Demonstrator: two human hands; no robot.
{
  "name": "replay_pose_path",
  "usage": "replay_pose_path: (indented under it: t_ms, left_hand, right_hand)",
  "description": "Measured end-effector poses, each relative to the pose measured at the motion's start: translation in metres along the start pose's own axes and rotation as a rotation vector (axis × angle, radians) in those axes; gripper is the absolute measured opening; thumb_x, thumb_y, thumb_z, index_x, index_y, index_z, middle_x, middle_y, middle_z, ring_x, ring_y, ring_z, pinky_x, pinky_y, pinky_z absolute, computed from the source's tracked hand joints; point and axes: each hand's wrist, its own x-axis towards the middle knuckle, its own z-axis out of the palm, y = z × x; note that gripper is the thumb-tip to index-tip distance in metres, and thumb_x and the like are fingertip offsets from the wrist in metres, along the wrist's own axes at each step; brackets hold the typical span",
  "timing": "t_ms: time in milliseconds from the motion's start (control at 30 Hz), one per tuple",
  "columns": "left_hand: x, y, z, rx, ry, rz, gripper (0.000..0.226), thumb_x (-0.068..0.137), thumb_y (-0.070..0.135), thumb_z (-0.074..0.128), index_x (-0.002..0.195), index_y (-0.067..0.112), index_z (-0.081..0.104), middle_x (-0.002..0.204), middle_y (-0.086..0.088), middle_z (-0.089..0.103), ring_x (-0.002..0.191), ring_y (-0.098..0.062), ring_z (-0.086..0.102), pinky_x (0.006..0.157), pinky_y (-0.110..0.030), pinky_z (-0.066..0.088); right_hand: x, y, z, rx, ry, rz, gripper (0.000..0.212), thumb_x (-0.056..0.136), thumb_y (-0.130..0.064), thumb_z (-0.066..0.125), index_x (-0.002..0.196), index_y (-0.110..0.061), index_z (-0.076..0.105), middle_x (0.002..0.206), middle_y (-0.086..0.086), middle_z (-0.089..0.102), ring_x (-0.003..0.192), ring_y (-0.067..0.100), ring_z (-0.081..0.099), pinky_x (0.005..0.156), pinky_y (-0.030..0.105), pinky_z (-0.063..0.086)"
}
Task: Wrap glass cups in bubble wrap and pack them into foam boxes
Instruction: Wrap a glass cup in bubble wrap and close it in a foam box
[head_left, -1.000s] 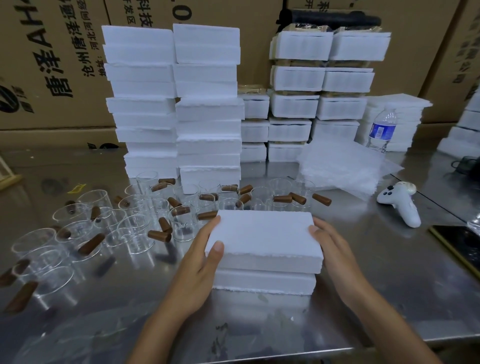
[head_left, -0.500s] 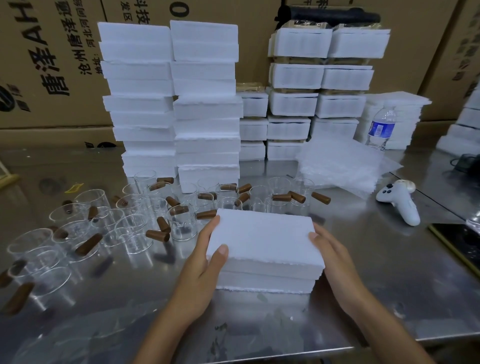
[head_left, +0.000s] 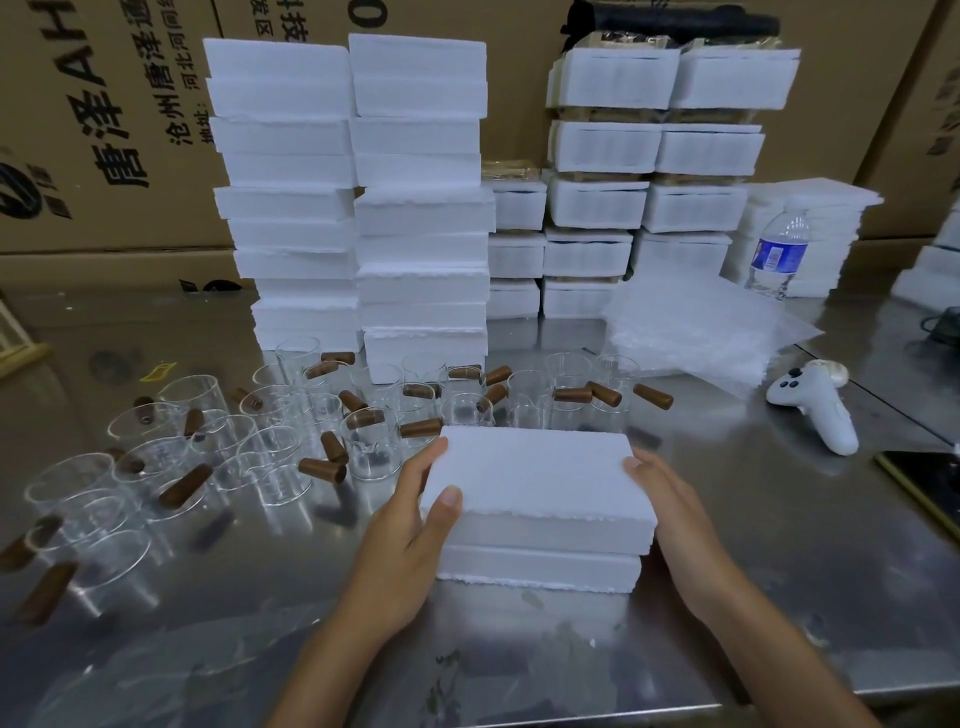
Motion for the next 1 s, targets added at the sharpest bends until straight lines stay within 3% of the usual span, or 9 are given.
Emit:
replay_pose_path:
  t_ms: [133,267,333,400,467,600,767,900,1000]
  left_hand:
    - [-0.001,-0.001,0.002,0.015,0.019,-0.010,0.068,0.068,0.091,0.028,0.129,0.060,0.032,0.136,0.037,0.039,0.130,0.003,0.038,0.107,-0.030,0.034]
    - [-0.001,0.000,0.005,0.003,0.030,-0.016,0.042,0.080,0.074,0.034,0.122,0.067,0.033,0.120,0.053,0.039,0.105,0.028,0.042,0.089,-0.006,0.032]
    - [-0.001,0.000,0.006,-0.040,0.036,-0.041,0.030,0.093,0.056,0.040,0.120,0.067,0.035,0.123,0.050,0.036,0.104,0.033,0.037,0.088,-0.002,0.027]
    - [0.001,-0.002,0.007,-0.071,0.039,-0.064,0.036,0.099,0.036,0.038,0.121,0.065,0.037,0.130,0.042,0.035,0.115,0.026,0.034,0.094,-0.010,0.025]
    - [0.002,-0.002,0.008,-0.086,0.040,-0.096,0.040,0.100,0.030,0.037,0.120,0.065,0.037,0.127,0.043,0.033,0.120,0.016,0.033,0.100,-0.018,0.022]
    - [0.002,-0.002,0.009,-0.112,0.042,-0.113,0.039,0.100,0.031,0.036,0.119,0.065,0.037,0.126,0.043,0.034,0.111,0.027,0.029,0.100,-0.021,0.022]
    - [0.002,-0.001,0.007,-0.182,0.001,-0.166,0.038,0.099,0.037,0.037,0.118,0.071,0.037,0.122,0.050,0.031,0.122,0.008,0.034,0.100,-0.026,0.023]
    - [0.001,0.005,0.006,-0.393,-0.022,-0.232,0.043,0.082,0.046,0.052,0.121,0.064,0.045,0.140,0.028,0.038,0.132,-0.010,0.037,0.111,-0.044,0.029]
    - [-0.002,0.009,0.010,-0.479,0.035,-0.192,0.044,0.081,0.034,0.058,0.115,0.061,0.052,0.133,0.024,0.052,0.116,0.000,0.054,0.098,-0.038,0.042]
  right_hand:
    - [-0.004,0.003,0.000,0.016,0.000,0.009,0.022,0.096,-0.025,0.046,0.106,-0.020,0.065,0.093,-0.005,0.072,0.083,0.007,0.066,0.068,0.023,0.044]
    - [-0.006,0.004,0.001,0.053,-0.007,0.016,0.023,0.095,-0.025,0.048,0.109,-0.017,0.065,0.097,-0.002,0.073,0.085,0.009,0.067,0.067,0.021,0.048]
    - [-0.009,0.007,0.000,0.072,-0.019,0.019,0.024,0.095,-0.025,0.049,0.110,-0.018,0.065,0.098,-0.001,0.073,0.086,0.009,0.067,0.065,0.018,0.049]
    - [-0.011,0.008,-0.001,0.069,-0.027,0.019,0.026,0.094,-0.028,0.050,0.114,-0.019,0.064,0.103,-0.002,0.072,0.093,0.011,0.067,0.072,0.023,0.048]
    - [-0.012,0.009,-0.001,0.066,-0.020,0.009,0.029,0.093,-0.031,0.051,0.116,-0.019,0.063,0.108,-0.002,0.071,0.099,0.012,0.065,0.079,0.028,0.046]
    - [-0.015,0.007,-0.001,0.037,0.030,0.012,0.036,0.089,-0.041,0.052,0.117,-0.020,0.062,0.107,-0.006,0.070,0.102,0.012,0.064,0.082,0.028,0.046]
    - [-0.027,-0.007,-0.002,0.217,-0.120,0.227,0.047,0.082,-0.054,0.047,0.098,-0.019,0.075,0.101,0.001,0.073,0.095,0.014,0.068,0.083,0.031,0.046]
    - [-0.037,-0.012,0.000,0.284,-0.143,0.296,0.044,0.071,-0.045,0.058,0.100,-0.015,0.071,0.101,0.000,0.073,0.089,0.009,0.069,0.080,0.029,0.045]
    - [-0.045,-0.010,0.004,0.283,-0.140,0.262,0.053,0.060,-0.040,0.065,0.104,-0.010,0.067,0.100,0.002,0.073,0.089,0.012,0.069,0.080,0.030,0.046]
